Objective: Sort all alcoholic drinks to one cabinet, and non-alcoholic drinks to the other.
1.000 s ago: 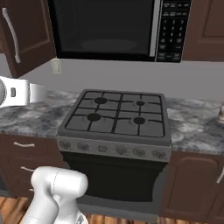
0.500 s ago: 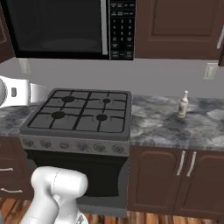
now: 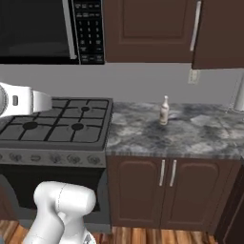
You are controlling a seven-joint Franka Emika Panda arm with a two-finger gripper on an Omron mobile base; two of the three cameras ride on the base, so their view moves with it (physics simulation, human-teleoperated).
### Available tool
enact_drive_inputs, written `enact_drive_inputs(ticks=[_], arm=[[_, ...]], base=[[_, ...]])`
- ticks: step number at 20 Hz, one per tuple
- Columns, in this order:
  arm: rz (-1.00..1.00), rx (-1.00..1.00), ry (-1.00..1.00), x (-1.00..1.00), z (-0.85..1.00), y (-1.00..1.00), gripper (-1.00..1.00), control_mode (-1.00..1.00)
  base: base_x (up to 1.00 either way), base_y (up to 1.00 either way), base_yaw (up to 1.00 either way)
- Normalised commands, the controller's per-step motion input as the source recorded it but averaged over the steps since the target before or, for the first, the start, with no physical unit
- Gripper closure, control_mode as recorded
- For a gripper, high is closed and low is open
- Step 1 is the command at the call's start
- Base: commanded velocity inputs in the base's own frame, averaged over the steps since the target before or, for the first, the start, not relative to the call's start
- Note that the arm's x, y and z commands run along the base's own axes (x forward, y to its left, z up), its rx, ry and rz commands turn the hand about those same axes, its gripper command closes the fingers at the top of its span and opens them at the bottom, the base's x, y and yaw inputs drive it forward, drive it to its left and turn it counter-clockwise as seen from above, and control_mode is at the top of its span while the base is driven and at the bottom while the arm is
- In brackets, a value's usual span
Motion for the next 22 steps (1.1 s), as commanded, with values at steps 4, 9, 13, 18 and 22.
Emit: enact_drive_inputs(ticks=[4,9,13,18,22], arm=[[0.0,0.0,0.0,0.0,0.0,0.0,-1.0,1.0],[0.0,0.0,0.0,0.0,0.0,0.0,-1.0,1.0],[0.0,0.0,0.0,0.0,0.0,0.0,-1.0,1.0],[0.0,0.0,0.0,0.0,0.0,0.0,-1.0,1.0],[0.0,0.0,0.0,0.0,0.0,0.0,-1.0,1.0]], base=[[0.34,-0.46,-0.09],[0.44,-0.36,-0.06],[0.55,-0.23,-0.02],[0.51,-0.23,-0.01],[0.43,-0.27,-0.01]])
